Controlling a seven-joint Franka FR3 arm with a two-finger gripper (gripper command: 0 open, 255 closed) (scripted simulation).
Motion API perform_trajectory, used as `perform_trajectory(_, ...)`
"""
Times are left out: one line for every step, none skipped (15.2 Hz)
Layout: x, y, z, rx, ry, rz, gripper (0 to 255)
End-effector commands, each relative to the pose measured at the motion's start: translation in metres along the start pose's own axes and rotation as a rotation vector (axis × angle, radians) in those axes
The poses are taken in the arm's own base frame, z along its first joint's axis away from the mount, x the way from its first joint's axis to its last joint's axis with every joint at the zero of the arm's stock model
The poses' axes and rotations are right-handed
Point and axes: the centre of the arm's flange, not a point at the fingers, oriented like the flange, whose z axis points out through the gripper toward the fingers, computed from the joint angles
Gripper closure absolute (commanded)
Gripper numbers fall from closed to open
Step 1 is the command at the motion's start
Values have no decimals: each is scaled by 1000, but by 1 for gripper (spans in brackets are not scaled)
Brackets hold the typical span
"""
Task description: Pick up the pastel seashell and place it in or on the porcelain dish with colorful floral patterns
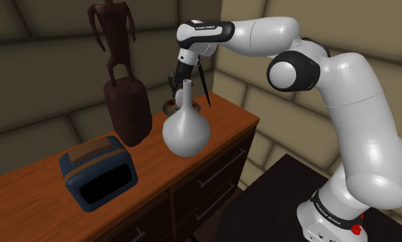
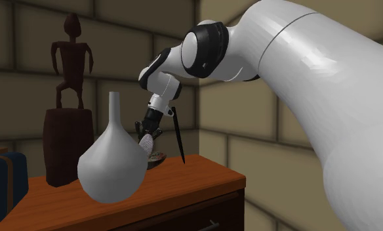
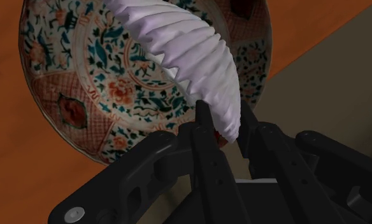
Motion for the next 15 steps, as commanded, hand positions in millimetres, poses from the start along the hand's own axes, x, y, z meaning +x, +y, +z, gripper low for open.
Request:
perform_trajectory(0, 0, 0, 0, 0, 0, 255)
perform_trajectory(0, 0, 0, 0, 0, 0, 255)
perform_trajectory(0, 0, 0, 0, 0, 0, 255)
perform_trajectory(0, 0, 0, 0, 0, 0, 255)
perform_trajectory(0, 0, 0, 0, 0, 0, 255)
perform_trajectory(0, 0, 0, 0, 0, 0, 0)
perform_trajectory(0, 0, 0, 0, 0, 0, 0)
perform_trajectory(0, 0, 0, 0, 0, 0, 0)
perform_trajectory(0, 0, 0, 0, 0, 0, 0)
perform_trajectory(0, 0, 0, 0, 0, 0, 0)
perform_trajectory(0, 0, 0, 0, 0, 0, 0)
perform_trajectory(0, 0, -13, 0, 0, 0, 0)
perform_trajectory(0, 0, -26, 0, 0, 0, 0)
perform_trajectory(0, 0, -39, 0, 0, 0, 0)
perform_trajectory(0, 0, -50, 0, 0, 0, 0)
